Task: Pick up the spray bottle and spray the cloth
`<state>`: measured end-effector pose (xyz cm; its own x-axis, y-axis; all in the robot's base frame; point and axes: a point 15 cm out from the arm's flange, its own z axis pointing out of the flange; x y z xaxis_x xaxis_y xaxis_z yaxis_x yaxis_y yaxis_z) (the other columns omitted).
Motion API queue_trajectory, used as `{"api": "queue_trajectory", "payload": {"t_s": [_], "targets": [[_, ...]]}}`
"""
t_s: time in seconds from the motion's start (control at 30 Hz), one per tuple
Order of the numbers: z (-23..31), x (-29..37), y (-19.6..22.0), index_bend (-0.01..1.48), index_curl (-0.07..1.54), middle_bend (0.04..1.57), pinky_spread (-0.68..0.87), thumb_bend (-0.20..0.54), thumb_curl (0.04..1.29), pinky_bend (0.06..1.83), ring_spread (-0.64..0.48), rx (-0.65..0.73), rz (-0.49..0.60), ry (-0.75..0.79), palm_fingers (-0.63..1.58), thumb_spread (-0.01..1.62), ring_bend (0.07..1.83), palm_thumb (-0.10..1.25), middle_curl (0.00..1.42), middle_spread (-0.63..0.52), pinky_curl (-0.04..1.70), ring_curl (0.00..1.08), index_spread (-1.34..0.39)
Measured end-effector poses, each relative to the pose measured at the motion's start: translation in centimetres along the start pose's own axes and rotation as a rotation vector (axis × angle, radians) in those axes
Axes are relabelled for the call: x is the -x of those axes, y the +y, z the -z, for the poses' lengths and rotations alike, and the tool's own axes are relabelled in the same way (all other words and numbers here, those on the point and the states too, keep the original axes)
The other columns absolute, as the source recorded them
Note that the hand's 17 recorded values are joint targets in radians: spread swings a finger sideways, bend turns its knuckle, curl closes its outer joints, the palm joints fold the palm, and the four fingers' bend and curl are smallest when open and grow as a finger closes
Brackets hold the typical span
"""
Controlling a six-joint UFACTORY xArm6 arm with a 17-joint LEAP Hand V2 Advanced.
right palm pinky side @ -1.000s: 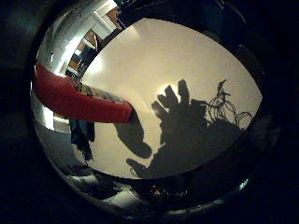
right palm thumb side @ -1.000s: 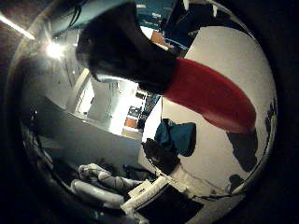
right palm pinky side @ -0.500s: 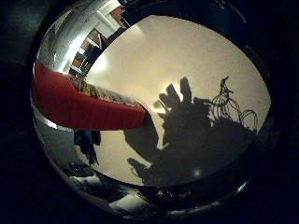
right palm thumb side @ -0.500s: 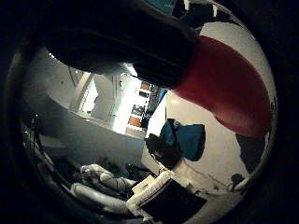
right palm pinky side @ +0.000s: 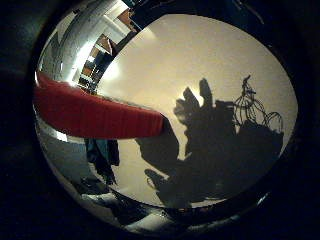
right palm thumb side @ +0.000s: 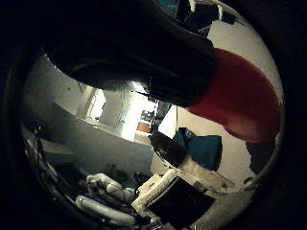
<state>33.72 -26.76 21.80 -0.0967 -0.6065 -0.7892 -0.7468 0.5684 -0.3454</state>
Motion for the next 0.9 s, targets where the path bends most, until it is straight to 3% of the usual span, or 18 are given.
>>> {"api": "queue_trajectory", "payload": {"t_s": [0.47, 0.9], "targets": [[0.5, -2.4, 1.0, 0.16, 0.31, 0.43, 0.35, -0.024, 0.32, 0.62, 0.08, -0.017, -0.082, -0.014, 0.27, 1.07, 0.69, 0.52, 0.40, 0.04, 0.21, 0.27, -0.12], [-2.0, 0.1, 0.8, 0.17, 0.31, 0.43, 0.35, -0.025, 0.31, 0.63, 0.10, 0.063, -0.126, -0.087, 0.24, 1.06, 0.67, 0.51, 0.40, 0.07, 0.20, 0.27, -0.11]]}}
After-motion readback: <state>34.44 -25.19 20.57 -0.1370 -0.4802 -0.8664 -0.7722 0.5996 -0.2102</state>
